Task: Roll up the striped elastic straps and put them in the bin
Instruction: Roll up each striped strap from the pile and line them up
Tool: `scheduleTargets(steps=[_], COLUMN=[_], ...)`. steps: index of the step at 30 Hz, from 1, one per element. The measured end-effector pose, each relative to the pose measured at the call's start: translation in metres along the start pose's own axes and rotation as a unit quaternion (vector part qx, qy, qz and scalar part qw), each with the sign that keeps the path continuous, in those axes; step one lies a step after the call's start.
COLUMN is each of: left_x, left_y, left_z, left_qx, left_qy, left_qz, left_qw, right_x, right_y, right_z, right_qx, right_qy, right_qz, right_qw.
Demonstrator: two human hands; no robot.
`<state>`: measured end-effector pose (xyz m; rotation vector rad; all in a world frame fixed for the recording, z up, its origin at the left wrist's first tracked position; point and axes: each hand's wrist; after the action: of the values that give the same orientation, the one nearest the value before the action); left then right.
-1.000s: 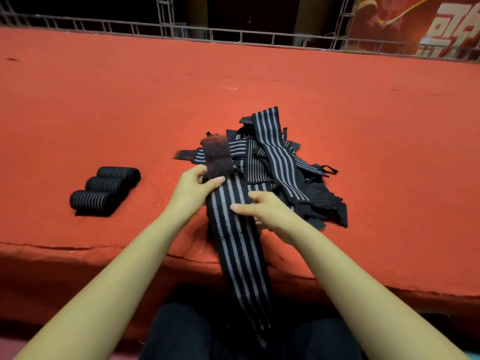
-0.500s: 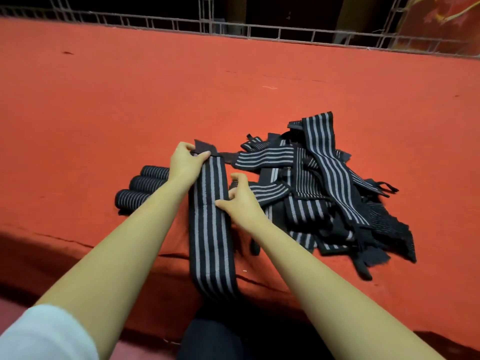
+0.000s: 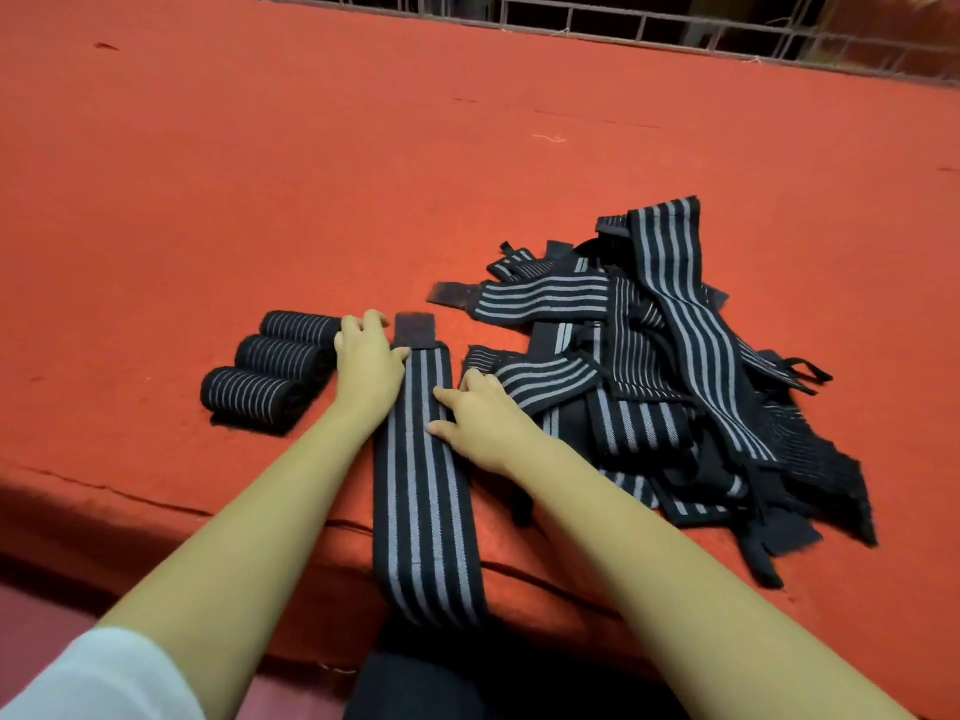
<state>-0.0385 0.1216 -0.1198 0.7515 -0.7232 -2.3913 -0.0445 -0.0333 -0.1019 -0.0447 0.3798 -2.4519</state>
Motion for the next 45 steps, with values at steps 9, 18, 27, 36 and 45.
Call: scheduleTargets(steps=[9, 18, 27, 36, 45], left_x=[0.034, 0.121, 0.143, 0.17, 0.131], left_y=[0.106, 0.216, 0.219, 0.229, 0.236], left_z=[-0.012, -0.046, -0.041, -0.006, -0.03], left_qx=[0.1, 0.131, 0.032, 0.114, 0.106], left_qy=[-0.053, -0.31, -0.209, -0.428, -0.184], left_qz=[-0.217, -0.366, -0.441, -0.4, -0.342], left_qw=[0.97, 0.867, 0.872, 0.802, 0.915], right_x=[0.028, 0.122, 0.144, 0.148, 0.137], right_y=[0.069, 0.211, 0.203, 0.206, 0.21], right_z=[0.087, 0.104, 0.111, 0.14, 0.138], right_qx=[-0.13, -0.22, -0.418, -0.405, -0.367], right_qy=[0.224, 0.178, 0.172, 0.093, 0.085], right_qz=[-0.034, -0.335, -0.352, -0.316, -0.333], right_qw=[0.965, 0.898, 0.82, 0.853, 0.864])
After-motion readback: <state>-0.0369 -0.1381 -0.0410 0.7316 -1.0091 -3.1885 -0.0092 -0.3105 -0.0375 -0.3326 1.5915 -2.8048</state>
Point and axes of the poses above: each hand's wrist, its own x-axis away from the middle knuckle, its own z-axis out of the back of the hand, y = z × x, and after that the axes turned 12 degrees about y, right-handed
